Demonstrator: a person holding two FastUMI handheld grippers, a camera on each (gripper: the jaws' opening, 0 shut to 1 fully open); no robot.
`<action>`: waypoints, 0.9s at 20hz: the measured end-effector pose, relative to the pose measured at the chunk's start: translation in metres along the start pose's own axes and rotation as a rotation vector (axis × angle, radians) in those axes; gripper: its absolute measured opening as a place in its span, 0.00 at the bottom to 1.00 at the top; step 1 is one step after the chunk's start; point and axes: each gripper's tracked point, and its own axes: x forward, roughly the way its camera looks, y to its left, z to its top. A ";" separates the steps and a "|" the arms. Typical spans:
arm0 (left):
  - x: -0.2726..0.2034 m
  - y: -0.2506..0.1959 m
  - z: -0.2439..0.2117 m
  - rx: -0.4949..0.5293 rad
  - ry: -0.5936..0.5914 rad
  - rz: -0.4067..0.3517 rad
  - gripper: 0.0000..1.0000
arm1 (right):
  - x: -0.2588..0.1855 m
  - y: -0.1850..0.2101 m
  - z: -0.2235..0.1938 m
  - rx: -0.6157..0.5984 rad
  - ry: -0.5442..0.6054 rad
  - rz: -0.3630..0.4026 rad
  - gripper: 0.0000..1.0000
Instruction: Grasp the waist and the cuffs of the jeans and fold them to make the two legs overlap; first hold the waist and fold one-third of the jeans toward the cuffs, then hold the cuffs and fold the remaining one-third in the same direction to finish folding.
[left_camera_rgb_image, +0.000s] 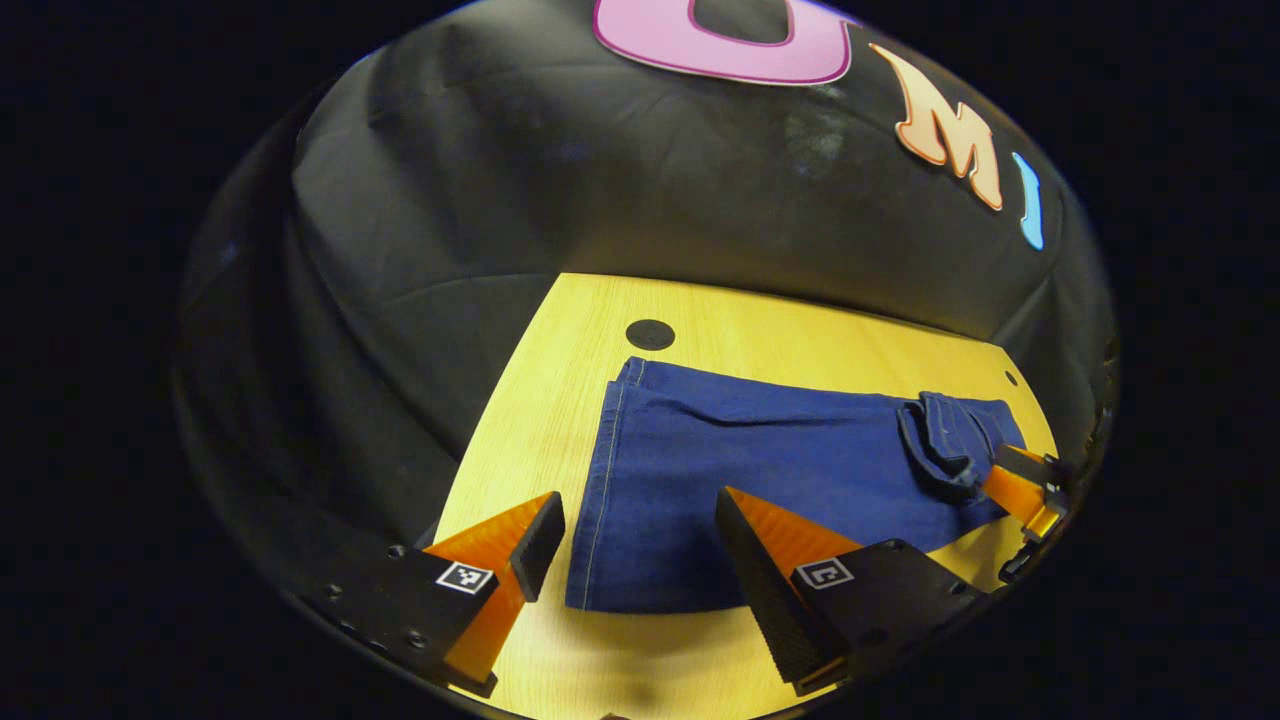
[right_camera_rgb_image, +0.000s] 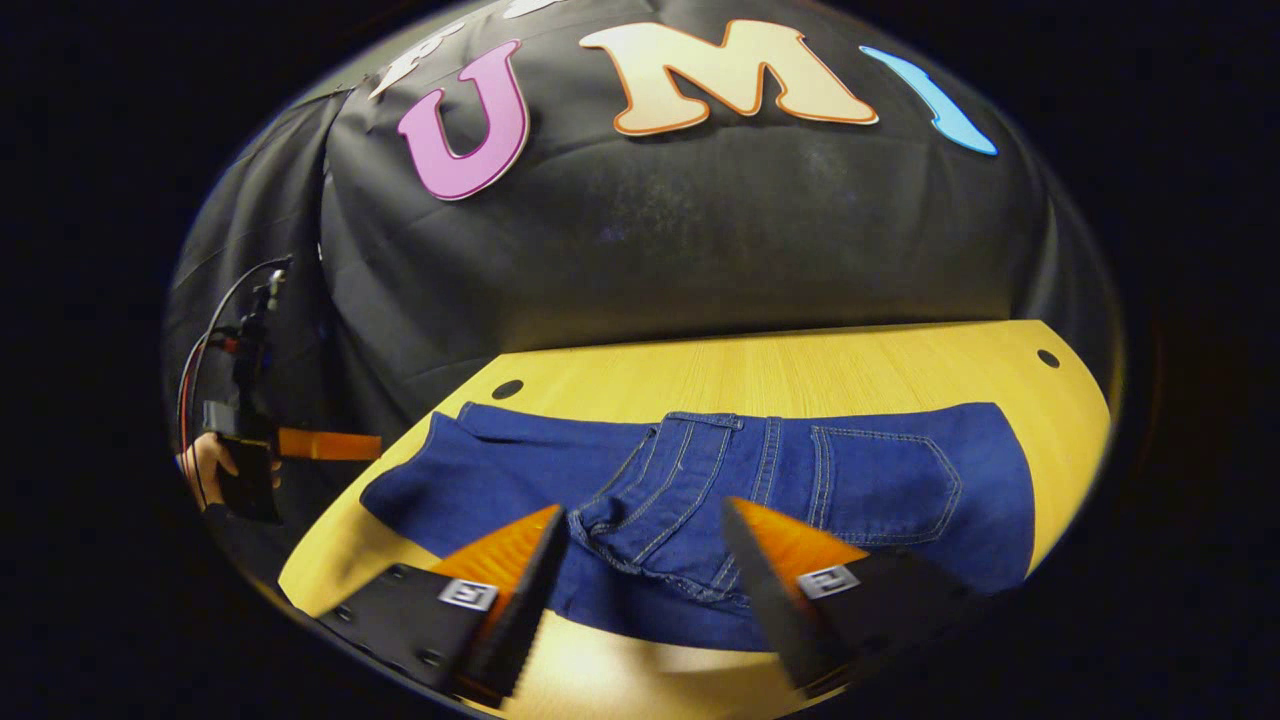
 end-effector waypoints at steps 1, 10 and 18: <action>0.010 0.003 -0.001 -0.005 0.013 -0.002 0.94 | -0.007 -0.002 0.001 -0.024 0.004 -0.008 0.95; 0.071 -0.012 -0.028 0.027 0.155 0.033 0.95 | -0.038 -0.023 0.023 -0.095 -0.051 -0.056 0.94; 0.073 -0.044 -0.017 -0.012 0.061 -0.030 0.00 | -0.056 -0.037 0.034 -0.092 -0.076 -0.061 0.98</action>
